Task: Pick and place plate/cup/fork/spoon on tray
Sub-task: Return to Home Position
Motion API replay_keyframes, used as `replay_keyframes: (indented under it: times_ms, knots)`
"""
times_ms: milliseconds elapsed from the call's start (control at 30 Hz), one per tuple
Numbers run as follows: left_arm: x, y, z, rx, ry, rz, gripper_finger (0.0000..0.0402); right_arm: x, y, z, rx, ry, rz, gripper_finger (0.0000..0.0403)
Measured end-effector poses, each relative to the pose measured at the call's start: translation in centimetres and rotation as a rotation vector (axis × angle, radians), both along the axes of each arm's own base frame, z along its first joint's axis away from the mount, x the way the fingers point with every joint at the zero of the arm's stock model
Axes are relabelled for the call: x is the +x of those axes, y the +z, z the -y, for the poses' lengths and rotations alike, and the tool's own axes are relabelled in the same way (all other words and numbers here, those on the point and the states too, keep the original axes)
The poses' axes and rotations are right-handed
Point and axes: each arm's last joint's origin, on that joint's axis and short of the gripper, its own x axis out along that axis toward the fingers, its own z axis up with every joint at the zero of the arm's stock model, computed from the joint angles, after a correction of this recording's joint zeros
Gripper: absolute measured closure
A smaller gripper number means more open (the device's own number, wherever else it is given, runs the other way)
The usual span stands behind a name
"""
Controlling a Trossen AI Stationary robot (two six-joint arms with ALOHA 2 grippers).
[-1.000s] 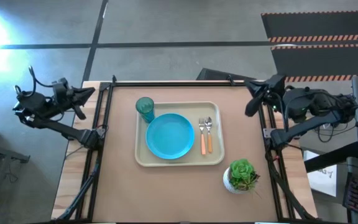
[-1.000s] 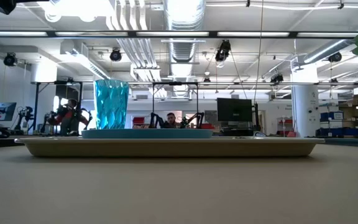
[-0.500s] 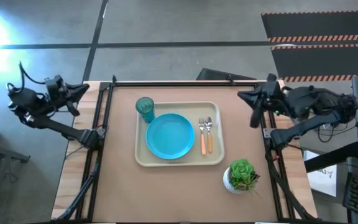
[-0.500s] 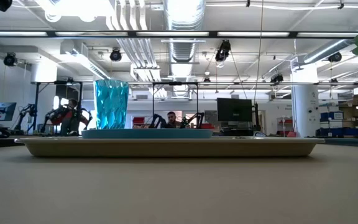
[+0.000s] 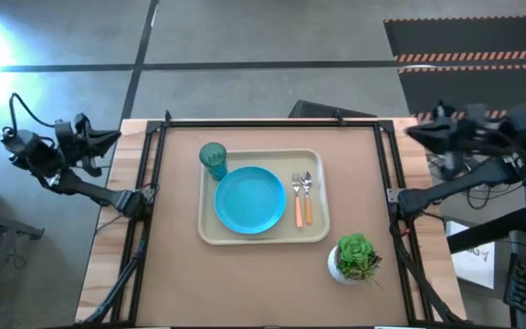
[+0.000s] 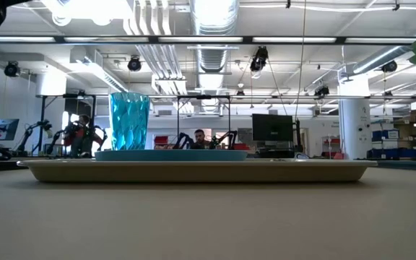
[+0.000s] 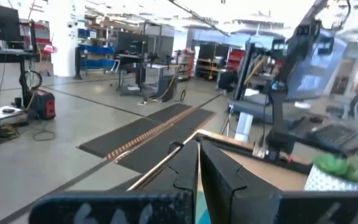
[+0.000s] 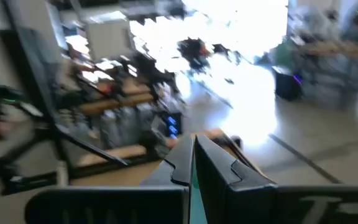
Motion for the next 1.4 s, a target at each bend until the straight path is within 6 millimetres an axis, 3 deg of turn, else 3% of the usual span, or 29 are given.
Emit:
replay_keyframes:
  times_ms: [233, 467, 833, 1133, 1400]
  knots:
    - [2.2, -2.2, 0.7, 0.083, -0.006, -0.131, 0.0402, -1.2, -0.1, -0.3, -0.05, 0.204, 0.025, 0.0394]
    - [3.4, -3.8, 1.3, 0.084, -0.082, -0.179, 0.0402, -0.5, -1.2, -0.8, -0.067, 0.328, 0.001, 0.0394]
    - [5.5, -5.8, 2.8, -0.045, -0.4, -0.161, 0.0402, 1.8, -7.8, -2.1, -0.063, 0.577, 0.192, 0.0394]
    - [8.3, -7.5, 4.2, -0.071, -0.589, -0.105, 0.0402, 3.3, -14.6, -2.5, 0.129, 0.61, 0.271, 0.0394]
    - [8.9, -8.3, 4.8, -0.121, -0.705, -0.116, 0.0402, 3.8, -18.1, -3.0, 0.093, 0.732, 0.403, 0.0394]
